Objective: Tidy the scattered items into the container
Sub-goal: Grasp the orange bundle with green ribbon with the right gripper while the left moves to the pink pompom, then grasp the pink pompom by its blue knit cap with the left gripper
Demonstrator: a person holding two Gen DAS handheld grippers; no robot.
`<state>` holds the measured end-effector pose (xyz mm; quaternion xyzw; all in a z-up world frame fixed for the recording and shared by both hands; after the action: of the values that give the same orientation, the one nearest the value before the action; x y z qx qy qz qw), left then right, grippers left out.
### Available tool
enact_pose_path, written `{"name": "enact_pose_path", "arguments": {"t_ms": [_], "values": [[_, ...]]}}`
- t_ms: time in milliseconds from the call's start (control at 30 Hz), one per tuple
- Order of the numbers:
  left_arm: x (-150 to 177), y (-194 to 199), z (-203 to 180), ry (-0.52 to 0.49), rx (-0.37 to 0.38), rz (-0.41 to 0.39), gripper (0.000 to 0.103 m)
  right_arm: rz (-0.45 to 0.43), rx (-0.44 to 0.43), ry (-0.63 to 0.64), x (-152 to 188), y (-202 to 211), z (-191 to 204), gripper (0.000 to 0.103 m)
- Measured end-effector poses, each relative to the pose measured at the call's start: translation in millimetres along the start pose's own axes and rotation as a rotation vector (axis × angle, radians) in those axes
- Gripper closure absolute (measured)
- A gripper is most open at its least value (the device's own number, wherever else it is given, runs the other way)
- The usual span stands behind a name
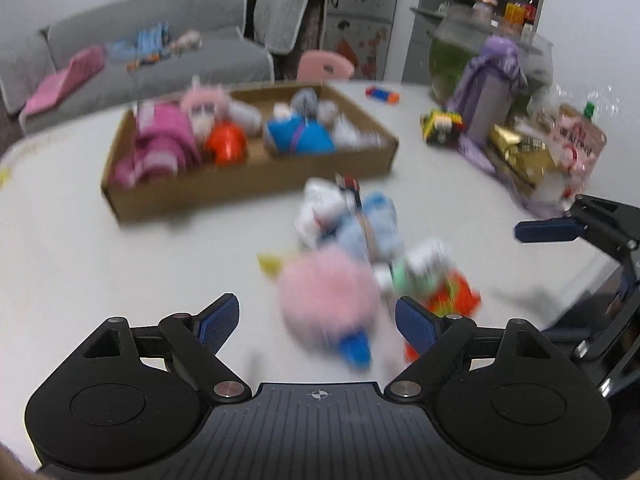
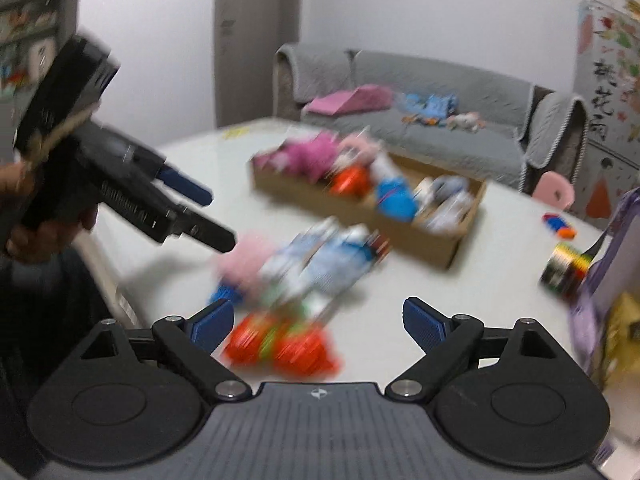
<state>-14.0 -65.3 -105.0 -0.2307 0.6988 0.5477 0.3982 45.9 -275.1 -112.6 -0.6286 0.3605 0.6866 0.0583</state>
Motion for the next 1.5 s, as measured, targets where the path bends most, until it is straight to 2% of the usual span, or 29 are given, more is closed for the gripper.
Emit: {"name": "enact_pose_path", "arguments": {"t_ms": [167, 467, 533, 600, 767, 867, 967, 1167, 1267, 1433, 1500], "values": [[17, -4, -12, 0.030, 0.041, 0.031, 0.014, 0.007, 0.002, 0.009, 7, -23, 16, 0.009], [21, -38, -12, 0.058, -0.026, 0.045, 0.014, 0.023, 0.053, -0.025, 15, -54, 5, 0.007], [23, -37, -2, 0.052, -0.064, 0.046, 0.014, 0.033, 0.055, -0.043, 17, -55, 2, 0.014], [25, -32, 12, 0.069, -0.101, 0.042, 0.014, 0.036, 0.059, -0.075, 26, -47, 3, 0.029], [28, -14, 59, 0.182, -0.202, 0.026, 0.014, 0.027, 0.083, -0.133, 35, -34, 2, 0.034], [28, -7, 70, 0.218, -0.204, 0.022, 0.014, 0.027, 0.080, -0.123, 36, -33, 3, 0.034], [26, -6, 55, 0.173, -0.154, 0.022, 0.014, 0.031, 0.082, -0.106, 37, -33, 4, 0.031], [14, -22, 7, -0.029, -0.054, -0.005, 0.012, 0.033, 0.077, -0.079, 37, -33, 9, 0.028], [10, -39, 3, -0.087, -0.050, 0.005, 0.011, 0.030, 0.084, -0.091, 37, -33, 5, 0.025], [17, -62, 6, -0.103, -0.041, 0.054, 0.011, 0.030, 0.083, -0.116, 37, -37, -1, 0.024], [18, -61, 11, -0.082, -0.047, 0.044, 0.014, 0.036, 0.074, -0.127, 38, -37, -1, 0.033]]}}
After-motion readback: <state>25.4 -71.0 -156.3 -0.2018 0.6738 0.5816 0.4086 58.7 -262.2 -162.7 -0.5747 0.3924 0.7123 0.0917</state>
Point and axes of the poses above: each gripper's, at about its wrist camera, not at the fingertips, and y roughly against the way its jaws point, z to its left, x to its underside, the point moved 7 cm from there along -y, roughly the way its jaws point, and after that the axes turned 11 degrees about -z, right-handed, at the moved point
